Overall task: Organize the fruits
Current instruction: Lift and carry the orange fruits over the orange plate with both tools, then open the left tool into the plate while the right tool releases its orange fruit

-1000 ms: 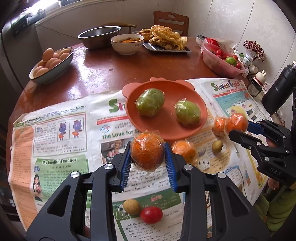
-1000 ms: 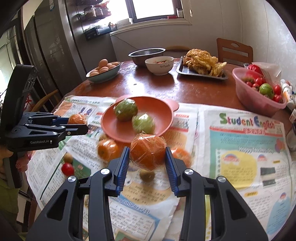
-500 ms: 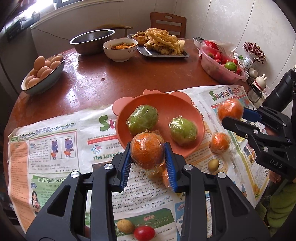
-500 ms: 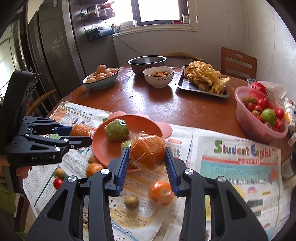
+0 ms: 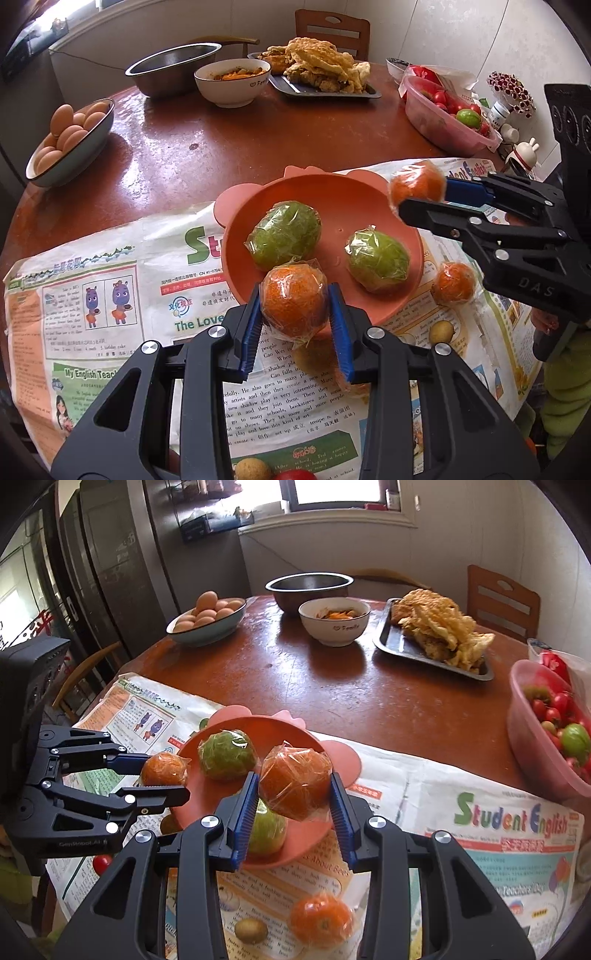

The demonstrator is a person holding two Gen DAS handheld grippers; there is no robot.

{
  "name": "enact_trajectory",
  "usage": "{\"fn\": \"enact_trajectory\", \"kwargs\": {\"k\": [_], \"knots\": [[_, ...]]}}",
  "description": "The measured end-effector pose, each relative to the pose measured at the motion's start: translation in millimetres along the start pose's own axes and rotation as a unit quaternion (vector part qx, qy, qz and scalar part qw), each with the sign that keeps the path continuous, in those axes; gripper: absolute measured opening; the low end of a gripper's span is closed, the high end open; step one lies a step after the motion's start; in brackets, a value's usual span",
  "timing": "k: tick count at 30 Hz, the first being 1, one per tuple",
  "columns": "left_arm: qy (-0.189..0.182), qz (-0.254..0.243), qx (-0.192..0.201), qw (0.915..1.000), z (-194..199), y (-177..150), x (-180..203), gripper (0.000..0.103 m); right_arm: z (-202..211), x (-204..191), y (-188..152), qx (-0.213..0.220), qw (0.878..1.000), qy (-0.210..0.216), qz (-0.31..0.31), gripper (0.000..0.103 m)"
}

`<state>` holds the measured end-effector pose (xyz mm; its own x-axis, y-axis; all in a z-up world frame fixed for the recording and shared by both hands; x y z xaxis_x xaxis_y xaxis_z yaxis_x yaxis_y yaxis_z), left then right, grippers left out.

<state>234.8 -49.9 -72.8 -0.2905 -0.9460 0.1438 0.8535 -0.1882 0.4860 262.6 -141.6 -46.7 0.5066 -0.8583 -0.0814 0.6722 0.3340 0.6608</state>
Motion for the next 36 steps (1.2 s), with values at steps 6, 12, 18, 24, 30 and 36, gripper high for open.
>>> {"fn": "enact_trajectory", "kwargs": {"k": [6,12,18,24,30,36], "knots": [[-0.004,-0.001,-0.003,1.0,-5,3,-2,0.026,-21,0,3,-0.019,1.0,0.009,0.005,0.037],[-0.01,-0.001,-0.009,0.9999,-11,2,-3,0.026,-41,3,4,-0.036,0.999,0.015,0.005,0.037],[-0.014,0.002,-0.009,0.9999,-14,1,-5,0.026,-52,4,5,-0.046,0.999,0.018,0.001,0.037],[-0.019,0.004,-0.007,0.9998,-14,1,-6,0.026,-57,6,6,-0.051,0.999,0.016,-0.005,0.038],[-0.021,0.006,-0.007,0.9997,-15,2,-6,0.026,-58,5,7,-0.052,0.999,0.015,-0.004,0.039],[-0.023,0.006,-0.006,0.9997,-16,3,-5,0.026,-55,7,6,-0.049,0.999,0.012,-0.008,0.041]]}}
Point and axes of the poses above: each gripper's, at about its wrist camera, not at the fingertips, and z roughly against the way its jaws point, x to its right, y to its top, the point moved 9 cm from there along -z, roughly the way its jaws point, and after that the axes turned 5 degrees about z, right-handed, at the moved point
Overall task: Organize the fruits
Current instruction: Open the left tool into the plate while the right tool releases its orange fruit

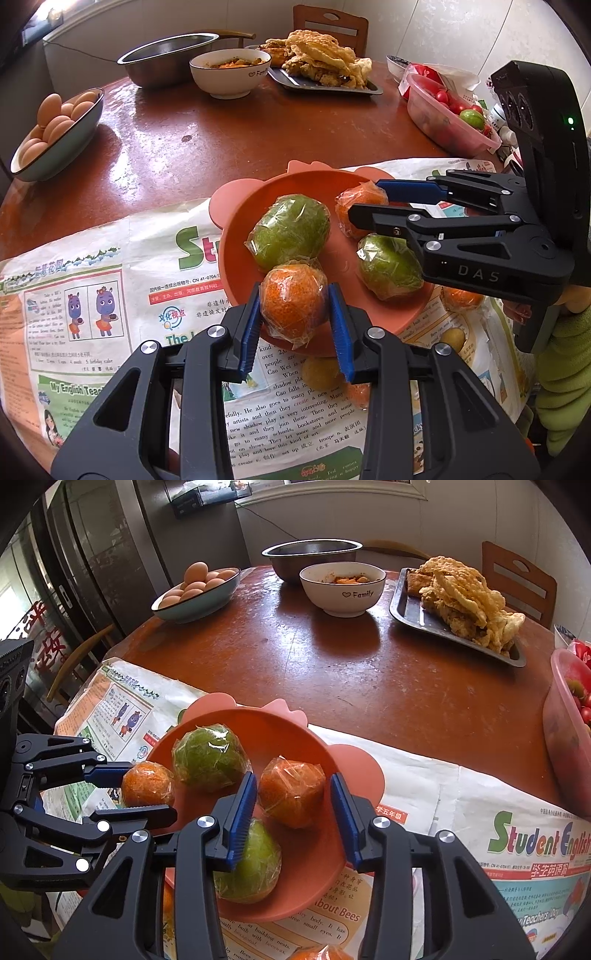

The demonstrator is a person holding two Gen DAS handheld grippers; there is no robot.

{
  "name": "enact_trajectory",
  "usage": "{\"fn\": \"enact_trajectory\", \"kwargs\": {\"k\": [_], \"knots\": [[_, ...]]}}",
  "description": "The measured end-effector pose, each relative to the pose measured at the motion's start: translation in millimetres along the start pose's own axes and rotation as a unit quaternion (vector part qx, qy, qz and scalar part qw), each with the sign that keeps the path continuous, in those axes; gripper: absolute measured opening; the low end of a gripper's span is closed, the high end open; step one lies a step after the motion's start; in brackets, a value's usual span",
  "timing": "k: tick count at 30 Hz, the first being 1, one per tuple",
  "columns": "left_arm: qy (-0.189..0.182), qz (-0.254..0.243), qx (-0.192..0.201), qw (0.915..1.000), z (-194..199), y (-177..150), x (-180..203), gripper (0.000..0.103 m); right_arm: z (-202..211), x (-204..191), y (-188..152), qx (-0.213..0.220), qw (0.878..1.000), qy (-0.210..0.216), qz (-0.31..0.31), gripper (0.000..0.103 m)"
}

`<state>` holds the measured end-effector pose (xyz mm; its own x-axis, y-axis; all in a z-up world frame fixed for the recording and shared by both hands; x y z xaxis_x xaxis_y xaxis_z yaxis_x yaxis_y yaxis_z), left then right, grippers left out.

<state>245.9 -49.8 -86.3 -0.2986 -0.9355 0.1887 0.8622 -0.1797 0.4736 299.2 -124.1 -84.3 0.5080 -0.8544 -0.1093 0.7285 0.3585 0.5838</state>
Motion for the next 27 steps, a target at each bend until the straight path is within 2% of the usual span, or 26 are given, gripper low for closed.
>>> {"fn": "enact_trajectory", "kwargs": {"k": [7,9,20,27], "knots": [[-0.001,0.003,0.001,1.0,1,0,0,0.027,8,1,-1,0.007,1.0,-0.004,0.001,0.045],[-0.005,0.004,0.001,1.0,2,0,1,0.033,12,1,-1,0.01,1.0,-0.006,0.002,0.047],[0.002,0.0,0.004,1.0,8,-1,4,0.034,28,8,-2,0.021,1.0,-0.02,-0.005,0.051],[0.008,0.004,0.017,0.9998,18,1,3,0.041,39,10,-3,0.032,0.999,-0.037,-0.009,0.061]]}}
Point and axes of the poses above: each gripper's, at about its wrist camera, not at the fingertips, and z roughly against the way its jaws point, x to its right, y to its top, the point moved 9 cm from there along -z, roughly the way its jaws point, and after that the axes turned 5 degrees about z, right-handed, at the moved point
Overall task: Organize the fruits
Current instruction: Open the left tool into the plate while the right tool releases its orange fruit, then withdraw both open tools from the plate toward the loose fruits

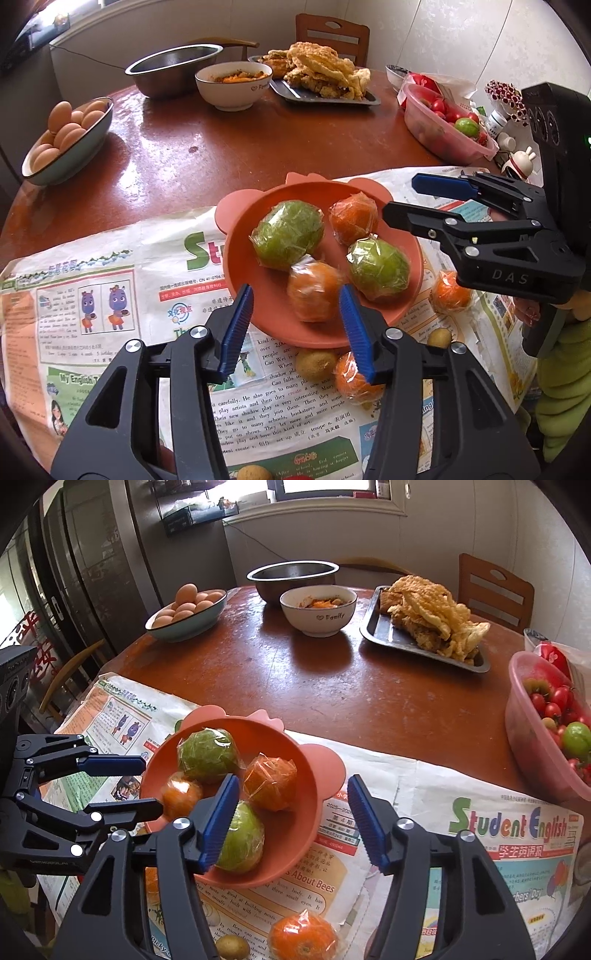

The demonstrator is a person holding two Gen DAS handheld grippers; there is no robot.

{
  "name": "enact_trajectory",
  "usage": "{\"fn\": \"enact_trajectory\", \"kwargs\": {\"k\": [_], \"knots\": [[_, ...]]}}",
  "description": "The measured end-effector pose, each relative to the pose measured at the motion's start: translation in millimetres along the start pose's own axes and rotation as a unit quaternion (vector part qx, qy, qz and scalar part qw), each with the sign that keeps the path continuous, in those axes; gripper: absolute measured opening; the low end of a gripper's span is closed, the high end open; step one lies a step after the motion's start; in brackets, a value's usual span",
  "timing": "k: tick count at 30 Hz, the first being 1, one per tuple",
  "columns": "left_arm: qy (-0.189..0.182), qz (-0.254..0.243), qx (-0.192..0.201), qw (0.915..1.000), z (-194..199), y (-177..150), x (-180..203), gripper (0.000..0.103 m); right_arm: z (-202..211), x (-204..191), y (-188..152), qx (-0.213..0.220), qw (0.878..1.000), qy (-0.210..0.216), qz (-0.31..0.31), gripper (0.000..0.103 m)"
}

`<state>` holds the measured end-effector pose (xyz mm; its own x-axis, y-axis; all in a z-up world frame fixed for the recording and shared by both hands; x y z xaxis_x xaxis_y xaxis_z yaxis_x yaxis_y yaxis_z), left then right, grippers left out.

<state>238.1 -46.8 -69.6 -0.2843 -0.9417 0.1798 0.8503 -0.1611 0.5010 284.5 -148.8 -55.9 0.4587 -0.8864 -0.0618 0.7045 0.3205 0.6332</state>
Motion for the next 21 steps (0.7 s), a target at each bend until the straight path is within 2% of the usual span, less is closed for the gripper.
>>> {"fn": "enact_trajectory", "kwargs": {"k": [6,12,16,18,21], "knots": [[0.005,0.008,0.01,0.9999,8,0,-4,0.047,12,4,0,0.012,1.0,-0.021,-0.007,0.074],[0.015,0.02,0.02,0.9995,18,-1,-10,0.055,30,12,-2,0.03,0.997,-0.062,-0.02,0.086],[0.025,0.029,0.024,0.999,22,-3,-14,0.061,39,19,-7,0.035,0.996,-0.078,-0.032,0.089],[0.032,0.031,0.028,0.9986,26,-4,-15,0.069,42,21,-10,0.036,0.995,-0.08,-0.036,0.091],[0.034,0.035,0.031,0.9983,29,-4,-15,0.073,47,23,-13,0.039,0.995,-0.083,-0.04,0.092]]}}
Point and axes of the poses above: each gripper's, at about its wrist camera, not at the fingertips, and z roughly against the way its jaws point, x to its right, y to its top, the point moved 9 cm from there along -z, roughly the way its jaws point, and after that the axes turned 5 degrees about z, right-handed, at the moved point
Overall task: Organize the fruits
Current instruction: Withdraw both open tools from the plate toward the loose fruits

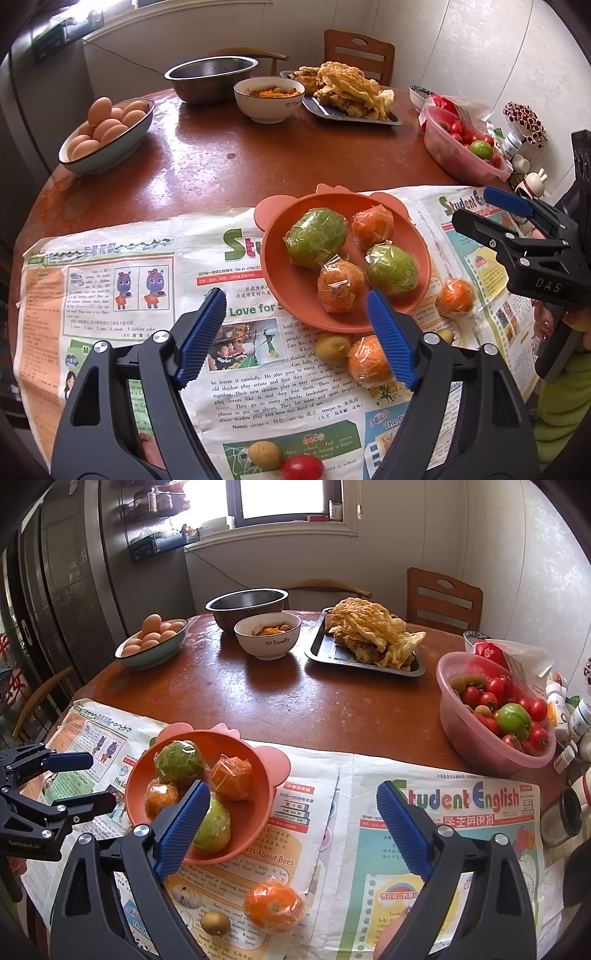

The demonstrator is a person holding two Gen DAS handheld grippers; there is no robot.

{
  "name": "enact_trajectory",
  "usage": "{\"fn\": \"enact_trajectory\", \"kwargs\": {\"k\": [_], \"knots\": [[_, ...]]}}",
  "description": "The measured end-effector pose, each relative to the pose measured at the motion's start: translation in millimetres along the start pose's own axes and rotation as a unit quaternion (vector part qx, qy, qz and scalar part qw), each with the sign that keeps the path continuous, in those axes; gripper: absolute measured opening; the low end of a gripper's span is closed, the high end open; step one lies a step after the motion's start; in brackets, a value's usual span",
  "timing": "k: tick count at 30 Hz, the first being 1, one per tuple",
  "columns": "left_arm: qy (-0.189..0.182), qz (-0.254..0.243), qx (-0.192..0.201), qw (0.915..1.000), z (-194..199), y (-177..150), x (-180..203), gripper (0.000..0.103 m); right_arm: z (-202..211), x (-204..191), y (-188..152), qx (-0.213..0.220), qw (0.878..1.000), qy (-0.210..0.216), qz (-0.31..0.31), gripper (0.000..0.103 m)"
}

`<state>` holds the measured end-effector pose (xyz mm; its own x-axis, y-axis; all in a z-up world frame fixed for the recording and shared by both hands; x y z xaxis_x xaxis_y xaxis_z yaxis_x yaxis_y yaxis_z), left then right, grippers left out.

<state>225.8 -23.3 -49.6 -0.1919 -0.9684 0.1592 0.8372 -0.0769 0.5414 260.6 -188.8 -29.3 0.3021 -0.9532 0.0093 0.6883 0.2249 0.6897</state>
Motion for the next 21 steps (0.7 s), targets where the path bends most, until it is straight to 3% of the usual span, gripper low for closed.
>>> {"fn": "enact_trajectory", "kwargs": {"k": [3,11,21], "knots": [[0.006,0.001,0.006,1.0,6,0,-1,0.079,6,1,-1,0.004,1.0,-0.002,-0.001,0.092],[0.031,0.003,0.02,0.9993,21,-4,-4,0.084,28,-3,-7,0.019,1.0,0.0,-0.004,0.094],[0.034,0.001,0.031,0.9989,39,-20,-1,0.093,57,-16,-14,0.034,0.999,0.002,0.006,0.098]]}}
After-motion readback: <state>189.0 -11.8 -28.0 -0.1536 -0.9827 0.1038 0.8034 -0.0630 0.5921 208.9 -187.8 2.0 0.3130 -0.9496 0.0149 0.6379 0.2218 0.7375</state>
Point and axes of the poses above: each gripper's, at about its wrist camera, not at the fingertips, and z roughly against the way its jaws point, x to its right, y to its top, the point moved 9 cm from there along -z, roughly the way its jaws point, and after that the axes turned 5 degrees about z, right-handed, at the moved point
